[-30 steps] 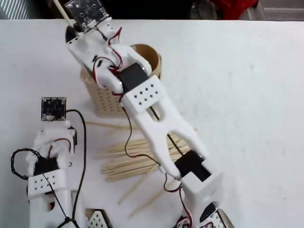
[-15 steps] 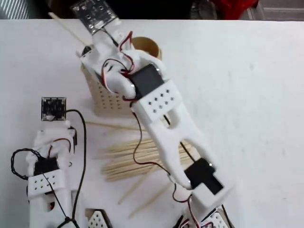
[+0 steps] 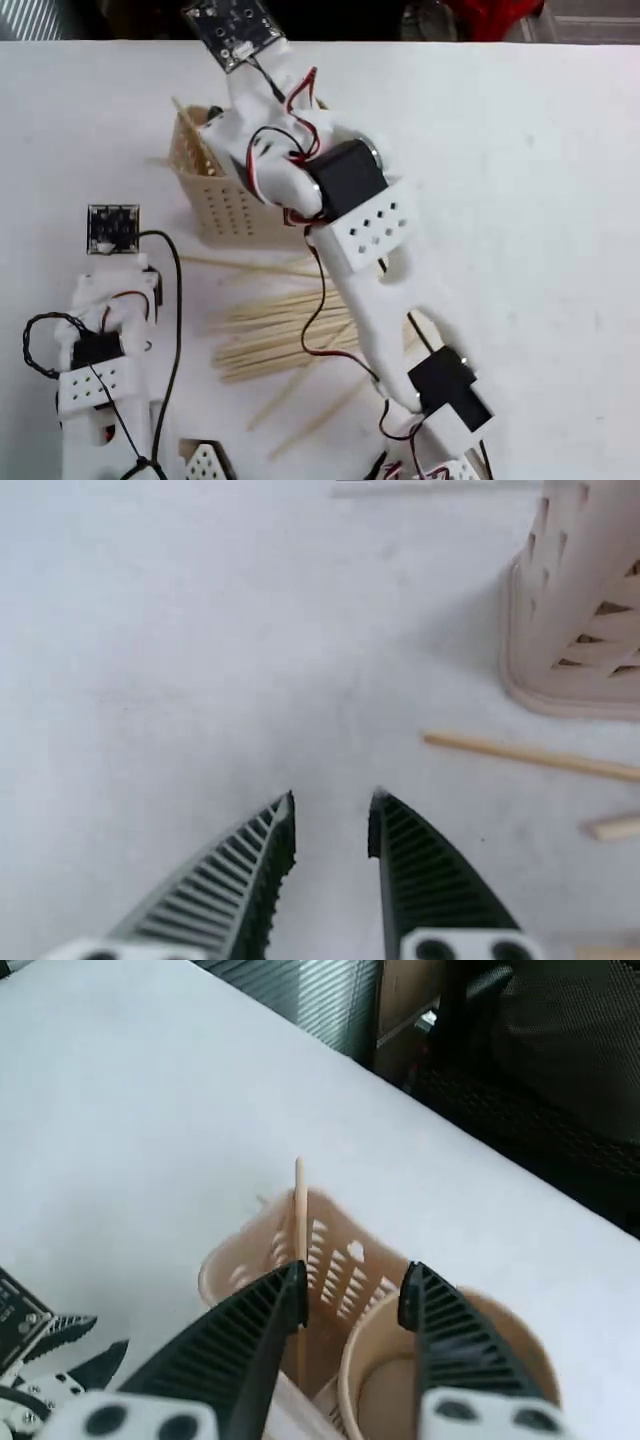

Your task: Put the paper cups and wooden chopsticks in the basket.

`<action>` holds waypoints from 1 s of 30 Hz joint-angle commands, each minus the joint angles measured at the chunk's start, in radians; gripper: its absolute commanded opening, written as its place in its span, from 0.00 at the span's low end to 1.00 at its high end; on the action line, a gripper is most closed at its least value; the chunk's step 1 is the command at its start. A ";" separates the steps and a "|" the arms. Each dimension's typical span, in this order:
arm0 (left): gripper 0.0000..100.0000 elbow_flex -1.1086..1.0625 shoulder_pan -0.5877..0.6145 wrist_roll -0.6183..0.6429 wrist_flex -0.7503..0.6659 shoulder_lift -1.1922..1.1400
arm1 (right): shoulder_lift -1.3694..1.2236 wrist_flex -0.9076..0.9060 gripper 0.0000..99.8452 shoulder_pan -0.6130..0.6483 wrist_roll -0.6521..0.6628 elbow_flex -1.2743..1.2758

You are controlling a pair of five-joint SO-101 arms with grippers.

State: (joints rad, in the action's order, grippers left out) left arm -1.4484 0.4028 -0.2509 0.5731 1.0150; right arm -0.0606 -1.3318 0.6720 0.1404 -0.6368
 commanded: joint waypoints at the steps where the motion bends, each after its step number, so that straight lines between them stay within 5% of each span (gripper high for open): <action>1: 0.14 0.003 -0.012 -0.011 -0.028 -0.005 | 0.056 -0.128 0.16 -0.038 0.006 -0.037; 6: 0.14 0.002 -0.012 -0.011 -0.028 -0.005 | 0.064 -0.407 0.16 -0.070 0.282 -0.023; 9: 0.14 0.002 -0.012 -0.011 -0.028 -0.005 | 0.177 -0.398 0.16 -0.097 0.391 0.137; 20: 0.14 0.003 -0.012 -0.011 -0.029 -0.005 | 0.888 -0.392 0.16 -0.013 1.037 1.197; 25: 0.14 0.003 -0.012 -0.011 -0.029 -0.005 | 1.017 -0.308 0.16 -0.028 0.967 1.244; 30: 0.14 0.003 -0.012 -0.011 -0.029 -0.005 | 0.791 -0.185 0.16 -0.085 0.786 1.019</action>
State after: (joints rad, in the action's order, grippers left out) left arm -1.4515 0.4028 -0.2509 0.5731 1.0150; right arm 0.8569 -1.5819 0.6168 1.0058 0.5324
